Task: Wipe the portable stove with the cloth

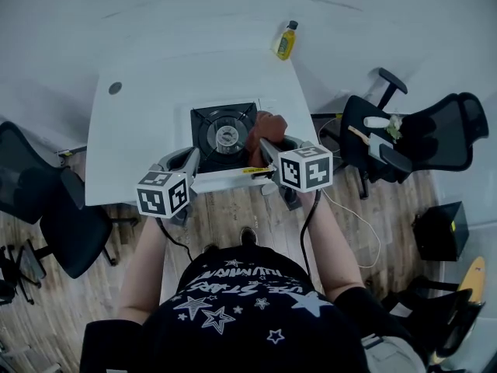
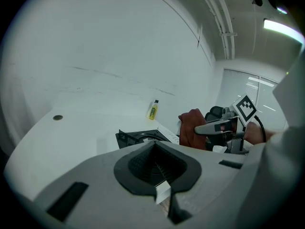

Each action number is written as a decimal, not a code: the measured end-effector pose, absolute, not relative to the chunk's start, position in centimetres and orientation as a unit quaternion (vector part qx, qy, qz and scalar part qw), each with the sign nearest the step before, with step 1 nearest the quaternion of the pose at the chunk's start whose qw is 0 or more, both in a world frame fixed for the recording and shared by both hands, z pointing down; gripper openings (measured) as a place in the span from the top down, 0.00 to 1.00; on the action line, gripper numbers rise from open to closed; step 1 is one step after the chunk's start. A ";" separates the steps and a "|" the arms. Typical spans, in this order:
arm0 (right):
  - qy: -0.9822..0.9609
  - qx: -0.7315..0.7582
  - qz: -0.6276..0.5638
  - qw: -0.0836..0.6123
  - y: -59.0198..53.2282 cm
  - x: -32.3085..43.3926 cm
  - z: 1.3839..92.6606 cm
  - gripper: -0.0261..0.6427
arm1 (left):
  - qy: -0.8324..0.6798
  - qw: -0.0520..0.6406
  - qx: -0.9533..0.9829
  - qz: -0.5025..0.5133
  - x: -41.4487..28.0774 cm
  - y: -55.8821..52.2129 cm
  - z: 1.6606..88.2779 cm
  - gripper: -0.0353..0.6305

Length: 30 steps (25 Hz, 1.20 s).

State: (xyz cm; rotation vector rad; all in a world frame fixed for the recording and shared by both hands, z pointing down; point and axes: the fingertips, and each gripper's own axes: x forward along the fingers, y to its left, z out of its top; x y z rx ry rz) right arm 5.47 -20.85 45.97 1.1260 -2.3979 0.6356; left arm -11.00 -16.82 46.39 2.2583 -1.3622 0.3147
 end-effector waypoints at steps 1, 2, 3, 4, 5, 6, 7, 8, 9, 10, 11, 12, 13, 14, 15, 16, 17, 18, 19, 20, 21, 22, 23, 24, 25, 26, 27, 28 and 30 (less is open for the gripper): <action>-0.863 0.404 0.222 0.207 -20.6 5.1 45.9 0.85 | -0.498 0.241 0.825 0.114 -11.2 -16.6 46.4 0.94; -0.865 0.402 0.217 0.207 -20.3 4.7 45.9 0.85 | -0.499 0.242 0.825 0.113 -11.4 -16.3 46.4 0.94; -0.867 0.400 0.212 0.208 -20.0 4.3 45.8 0.85 | -0.499 0.242 0.825 0.112 -11.6 -16.1 46.3 0.94; -0.869 0.398 0.208 0.207 -19.7 3.9 45.8 0.85 | -0.499 0.242 0.824 0.111 -11.8 -15.9 46.3 0.94; -0.870 0.398 0.205 0.206 -19.5 3.6 45.8 0.85 | -0.499 0.243 0.824 0.111 -11.9 -15.8 46.4 0.94; -0.870 0.401 0.201 0.204 -19.3 3.4 45.7 0.85 | -0.499 0.243 0.824 0.110 -12.1 -15.6 46.4 0.94; -0.869 0.406 0.198 0.201 -19.1 3.3 45.7 0.85 | -0.499 0.244 0.824 0.109 -12.2 -15.4 46.3 0.94; -0.869 0.410 0.195 0.198 -18.9 3.1 45.6 0.86 | -0.500 0.244 0.824 0.108 -12.3 -15.1 46.3 0.94; -0.868 0.413 0.193 0.196 -18.7 3.0 45.6 0.86 | -0.500 0.245 0.824 0.107 -12.4 -14.9 46.3 0.94; -0.868 0.414 0.193 0.194 -18.4 2.9 45.7 0.86 | -0.499 0.245 0.824 0.106 -12.5 -14.6 46.3 0.94; -0.868 0.414 0.194 0.193 -18.1 2.7 45.7 0.86 | -0.499 0.245 0.825 0.106 -12.6 -14.4 46.3 0.94; -0.868 0.414 0.194 0.194 -17.7 2.6 45.8 0.86 | -0.498 0.245 0.825 0.106 -12.6 -14.1 46.3 0.94; -0.867 0.416 0.194 0.196 -17.4 2.5 46.0 0.86 | -0.496 0.246 0.826 0.107 -12.7 -13.8 46.4 0.94; -0.865 0.420 0.193 0.197 -17.1 2.4 46.1 0.86 | -0.495 0.247 0.826 0.107 -12.8 -13.5 46.5 0.94; -0.863 0.424 0.193 0.197 -16.8 2.4 46.2 0.86 | -0.494 0.248 0.827 0.107 -12.9 -13.3 46.7 0.94; -0.861 0.428 0.194 0.196 -16.6 2.4 46.3 0.86 | -0.492 0.249 0.827 0.108 -13.0 -13.0 46.8 0.94; -0.859 0.431 0.196 0.195 -16.3 2.3 46.5 0.86 | -0.491 0.250 0.828 0.109 -13.2 -12.8 46.9 0.94; -0.858 0.432 0.198 0.195 -16.0 2.3 46.7 0.86 | -0.490 0.250 0.828 0.109 -13.3 -12.6 47.0 0.94; -0.856 0.433 0.200 0.196 -15.7 2.3 46.9 0.86 | -0.489 0.251 0.828 0.108 -13.3 -12.5 47.0 0.94; -0.855 0.434 0.202 0.198 -15.4 2.2 47.1 0.86 | -0.488 0.251 0.829 0.108 -13.4 -12.3 47.1 0.94; -0.855 0.434 0.203 0.200 -15.1 2.2 47.3 0.86 | -0.488 0.252 0.829 0.107 -13.5 -12.2 47.2 0.94; -0.854 0.435 0.203 0.202 -14.8 2.1 47.4 0.86 | -0.487 0.253 0.829 0.107 -13.5 -12.1 47.3 0.94; -0.852 0.438 0.203 0.202 -14.5 2.1 47.5 0.86 | -0.486 0.253 0.830 0.108 -13.5 -11.9 47.5 0.94; -0.850 0.441 0.203 0.202 -14.3 2.2 47.5 0.86 | -0.484 0.253 0.830 0.110 -13.4 -11.7 47.6 0.94; -0.848 0.446 0.203 0.201 -14.1 2.3 47.6 0.86 | -0.483 0.252 0.831 0.113 -13.4 -11.5 47.8 0.94; -0.846 0.451 0.203 0.200 -14.0 2.5 47.6 0.86 | -0.481 0.252 0.832 0.115 -13.3 -11.3 47.9 0.94; -0.843 0.456 0.204 0.198 -13.9 2.7 47.5 0.86 | -0.480 0.252 0.832 0.116 -13.2 -11.1 47.9 0.94; -0.841 0.460 0.205 0.197 -13.8 3.0 47.5 0.86 | -0.478 0.253 0.833 0.115 -13.2 -11.0 47.9 0.94; -0.838 0.466 0.208 0.194 -13.7 3.4 47.4 0.86 | -0.477 0.254 0.834 0.113 -13.1 -10.9 47.7 0.94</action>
